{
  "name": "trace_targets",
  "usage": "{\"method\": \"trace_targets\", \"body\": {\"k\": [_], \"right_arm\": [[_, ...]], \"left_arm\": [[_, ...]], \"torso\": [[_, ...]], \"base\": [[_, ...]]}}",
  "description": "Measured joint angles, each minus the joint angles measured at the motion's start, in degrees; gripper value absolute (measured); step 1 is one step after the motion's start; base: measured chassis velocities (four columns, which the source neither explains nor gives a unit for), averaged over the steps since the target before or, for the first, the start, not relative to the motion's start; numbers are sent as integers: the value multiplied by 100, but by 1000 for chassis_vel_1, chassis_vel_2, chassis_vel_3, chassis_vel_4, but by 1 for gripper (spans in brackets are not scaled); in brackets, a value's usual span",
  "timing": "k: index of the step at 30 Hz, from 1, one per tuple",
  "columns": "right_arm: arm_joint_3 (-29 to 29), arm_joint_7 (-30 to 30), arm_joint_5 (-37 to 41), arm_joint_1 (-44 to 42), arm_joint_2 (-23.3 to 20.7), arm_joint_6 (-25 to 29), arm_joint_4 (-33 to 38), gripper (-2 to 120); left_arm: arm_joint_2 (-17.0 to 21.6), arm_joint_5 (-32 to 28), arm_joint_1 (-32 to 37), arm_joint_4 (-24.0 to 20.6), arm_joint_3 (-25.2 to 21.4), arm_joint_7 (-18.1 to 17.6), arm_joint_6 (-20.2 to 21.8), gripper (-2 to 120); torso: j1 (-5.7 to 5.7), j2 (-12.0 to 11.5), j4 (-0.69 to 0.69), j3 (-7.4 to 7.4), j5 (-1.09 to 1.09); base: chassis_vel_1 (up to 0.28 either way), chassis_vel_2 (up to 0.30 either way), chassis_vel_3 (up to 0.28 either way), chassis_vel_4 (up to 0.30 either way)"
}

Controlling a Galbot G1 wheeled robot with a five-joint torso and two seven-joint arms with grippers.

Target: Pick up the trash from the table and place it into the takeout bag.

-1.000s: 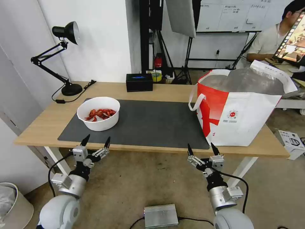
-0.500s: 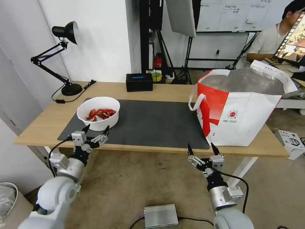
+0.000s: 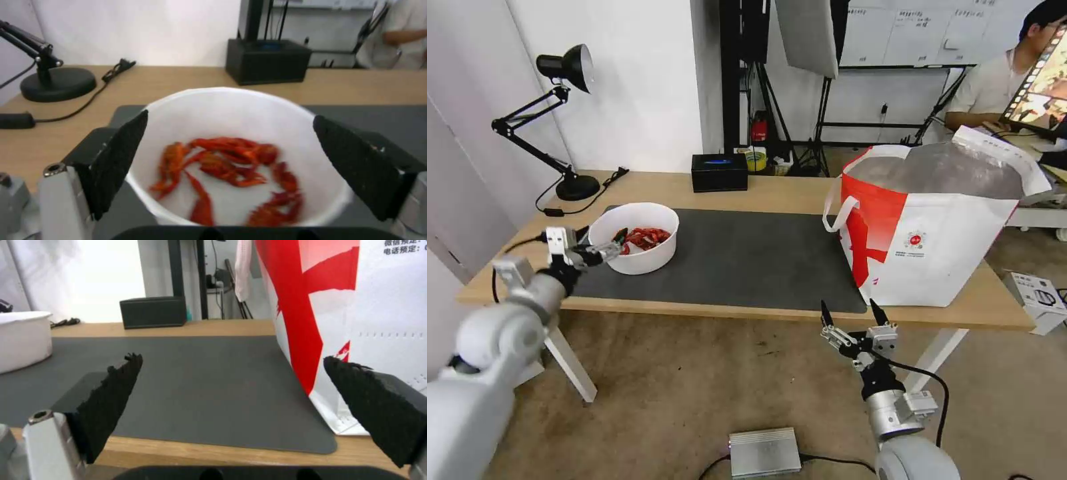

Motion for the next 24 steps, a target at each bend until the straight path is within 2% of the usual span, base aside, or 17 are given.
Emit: {"method": "trace_targets", "body": {"k": [4,7,10,15,21,24], "right_arm": [[0,0,0,0,0,0,0,100],[0,0,0,-1,0,0,0,100],[0,0,0,-1,0,0,0,100],[0,0,0,-1,0,0,0,100],[0,0,0,-1,0,-1,0,100],[0,0,0,0,0,-1,0,100]], "left_arm": [[188,-32,-344,307,273,27,29,100],[357,-89,-883,704,704,69,132,100],[429,-150,-1213,908,965,90,272,100],[527,-482,-1574,1091,1260,43,486,100],[682,-794,-1956,1292,1593,-60,1045,100],[716,-835,-2090,1405,1690,-103,1179,100]], "torso": [[0,0,0,0,-1],[0,0,0,0,-1],[0,0,0,0,0],[0,0,0,0,0],[0,1,0,0,0],[0,1,0,0,0]], "base": [[0,0,0,0],[0,0,0,0],[0,0,0,0],[0,0,0,0],[0,0,0,0],[0,0,0,0]]}}
